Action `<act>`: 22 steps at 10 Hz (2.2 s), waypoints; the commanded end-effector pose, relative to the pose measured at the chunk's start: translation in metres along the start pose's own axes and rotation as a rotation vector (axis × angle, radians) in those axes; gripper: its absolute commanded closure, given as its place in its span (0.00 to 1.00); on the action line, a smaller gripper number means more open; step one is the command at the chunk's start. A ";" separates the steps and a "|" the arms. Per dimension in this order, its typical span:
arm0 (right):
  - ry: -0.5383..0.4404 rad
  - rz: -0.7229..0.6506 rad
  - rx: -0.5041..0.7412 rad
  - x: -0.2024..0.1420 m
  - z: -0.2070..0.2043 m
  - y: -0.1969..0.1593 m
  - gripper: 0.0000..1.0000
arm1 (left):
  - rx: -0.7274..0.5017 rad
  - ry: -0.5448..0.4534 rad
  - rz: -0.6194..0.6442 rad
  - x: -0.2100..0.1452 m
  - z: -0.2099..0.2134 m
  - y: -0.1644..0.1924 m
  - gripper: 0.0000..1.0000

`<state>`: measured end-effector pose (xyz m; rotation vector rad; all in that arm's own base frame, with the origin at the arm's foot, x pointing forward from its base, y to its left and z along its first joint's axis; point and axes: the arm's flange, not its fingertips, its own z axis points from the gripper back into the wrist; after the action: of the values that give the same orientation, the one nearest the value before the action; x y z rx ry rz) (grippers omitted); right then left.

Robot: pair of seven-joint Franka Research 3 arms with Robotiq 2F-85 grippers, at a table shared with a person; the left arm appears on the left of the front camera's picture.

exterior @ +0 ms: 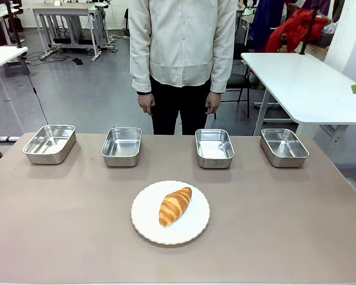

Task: Place the bread in the container.
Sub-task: Place the Butter Roll into the Airtight Container indicated by the human.

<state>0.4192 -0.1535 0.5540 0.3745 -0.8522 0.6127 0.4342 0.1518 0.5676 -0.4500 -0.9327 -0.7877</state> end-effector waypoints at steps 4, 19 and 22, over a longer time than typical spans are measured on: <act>-0.011 0.004 0.006 -0.001 0.000 -0.001 0.00 | 0.003 -0.013 0.000 0.001 0.002 -0.001 0.00; -0.011 0.004 0.006 -0.001 0.000 -0.001 0.00 | 0.003 -0.013 0.000 0.001 0.002 -0.001 0.00; -0.011 0.004 0.006 -0.001 0.000 -0.001 0.00 | 0.003 -0.013 0.000 0.001 0.002 -0.001 0.00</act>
<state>0.4192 -0.1535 0.5540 0.3745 -0.8522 0.6127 0.4342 0.1518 0.5676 -0.4500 -0.9327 -0.7877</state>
